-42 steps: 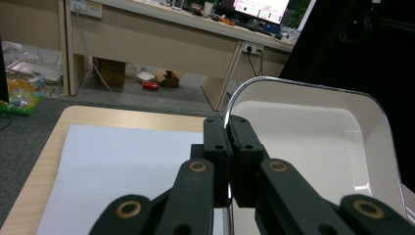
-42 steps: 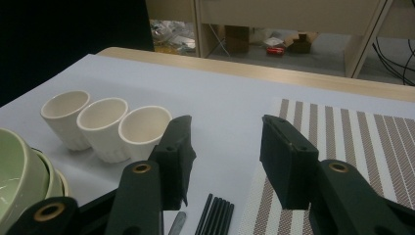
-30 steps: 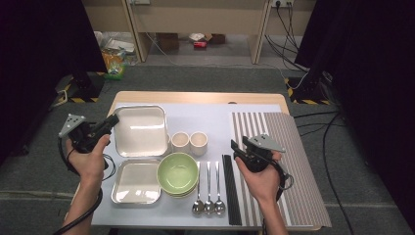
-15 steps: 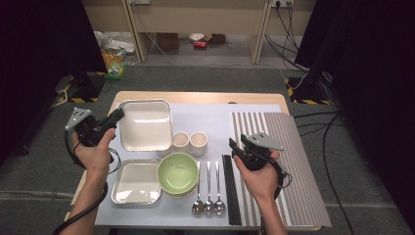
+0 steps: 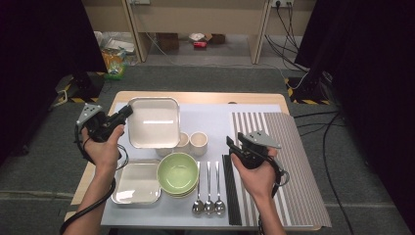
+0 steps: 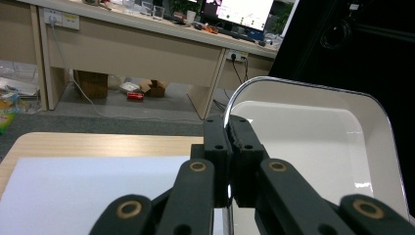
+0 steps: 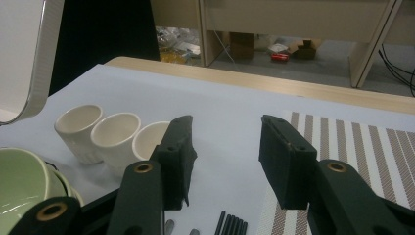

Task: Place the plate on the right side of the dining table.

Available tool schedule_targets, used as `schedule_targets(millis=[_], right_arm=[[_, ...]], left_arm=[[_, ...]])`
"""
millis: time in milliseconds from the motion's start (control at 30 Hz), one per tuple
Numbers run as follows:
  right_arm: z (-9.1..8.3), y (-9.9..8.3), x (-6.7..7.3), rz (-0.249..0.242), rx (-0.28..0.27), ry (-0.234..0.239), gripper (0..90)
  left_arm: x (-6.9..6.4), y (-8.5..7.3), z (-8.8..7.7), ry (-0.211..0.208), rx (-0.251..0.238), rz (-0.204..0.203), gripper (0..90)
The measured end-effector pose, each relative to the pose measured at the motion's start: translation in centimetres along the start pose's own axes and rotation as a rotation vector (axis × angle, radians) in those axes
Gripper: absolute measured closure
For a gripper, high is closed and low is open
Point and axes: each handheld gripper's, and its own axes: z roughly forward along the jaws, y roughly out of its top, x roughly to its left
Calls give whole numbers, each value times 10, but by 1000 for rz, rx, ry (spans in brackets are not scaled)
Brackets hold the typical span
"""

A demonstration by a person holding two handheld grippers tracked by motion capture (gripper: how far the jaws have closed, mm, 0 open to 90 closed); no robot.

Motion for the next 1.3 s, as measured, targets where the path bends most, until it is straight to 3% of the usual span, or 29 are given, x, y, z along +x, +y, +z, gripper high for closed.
schedule_targets(millis=[1300], right_arm=[[23,24,25,-11,-12,59,566]], left_arm=[[-50,-2,43,-66,41,57,872]])
